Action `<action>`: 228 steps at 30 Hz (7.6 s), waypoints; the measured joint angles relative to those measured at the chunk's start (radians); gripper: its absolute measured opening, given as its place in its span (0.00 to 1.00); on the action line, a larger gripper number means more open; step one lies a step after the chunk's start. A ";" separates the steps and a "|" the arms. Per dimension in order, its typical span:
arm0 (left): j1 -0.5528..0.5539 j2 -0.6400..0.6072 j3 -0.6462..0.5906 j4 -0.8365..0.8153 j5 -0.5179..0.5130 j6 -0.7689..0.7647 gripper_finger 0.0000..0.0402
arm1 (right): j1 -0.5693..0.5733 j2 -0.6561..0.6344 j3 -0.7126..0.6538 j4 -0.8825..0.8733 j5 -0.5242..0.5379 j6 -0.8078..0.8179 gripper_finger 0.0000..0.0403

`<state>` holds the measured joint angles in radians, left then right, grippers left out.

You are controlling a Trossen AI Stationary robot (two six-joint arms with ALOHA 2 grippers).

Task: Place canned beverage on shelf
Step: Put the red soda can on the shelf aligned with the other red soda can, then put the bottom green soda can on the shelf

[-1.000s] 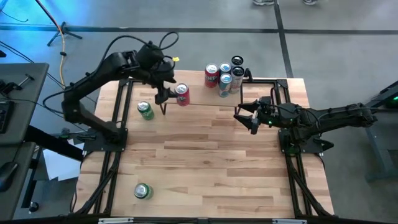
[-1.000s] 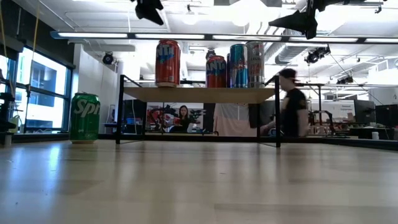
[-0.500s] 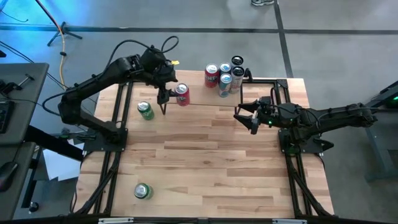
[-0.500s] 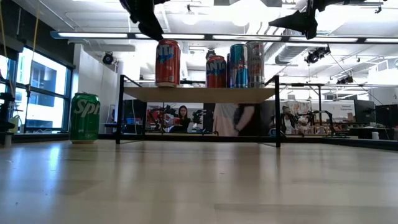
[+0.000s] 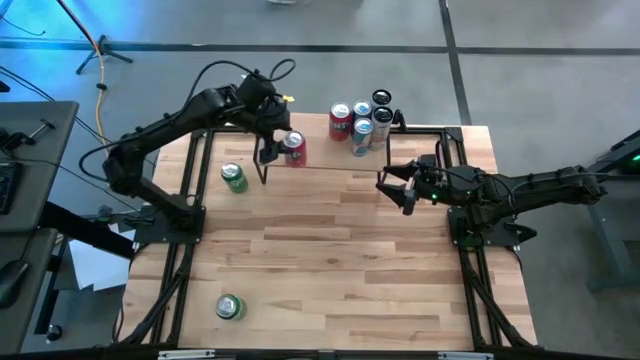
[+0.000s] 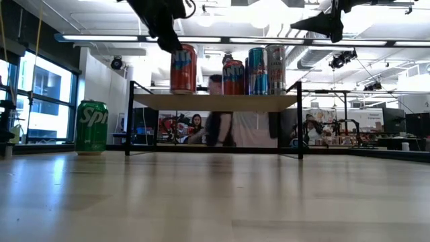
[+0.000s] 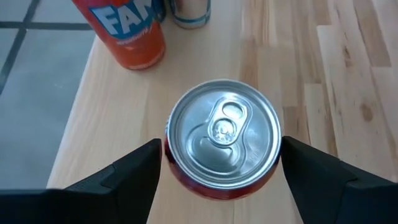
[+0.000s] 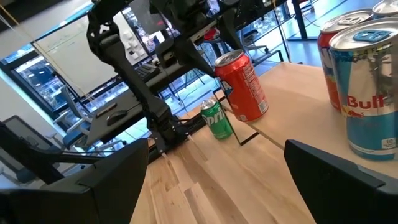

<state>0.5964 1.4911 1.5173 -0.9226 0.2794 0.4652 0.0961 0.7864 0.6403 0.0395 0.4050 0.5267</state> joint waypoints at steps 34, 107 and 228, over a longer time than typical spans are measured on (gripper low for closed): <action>-0.070 0.045 -0.002 0.232 -0.118 -0.308 0.48 | 0.000 0.000 0.000 -0.049 0.027 -0.010 0.89; -0.170 0.341 0.275 0.233 -0.177 -0.349 0.72 | 0.000 0.000 0.000 -0.103 0.055 0.016 0.89; -0.285 -0.202 -0.525 0.895 -0.367 -0.672 0.00 | 0.000 0.000 0.000 -0.180 0.059 0.007 0.89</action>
<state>0.3115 1.2890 0.9920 -0.0278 -0.0878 -0.2070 0.0959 0.7864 0.6399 -0.1406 0.4641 0.5340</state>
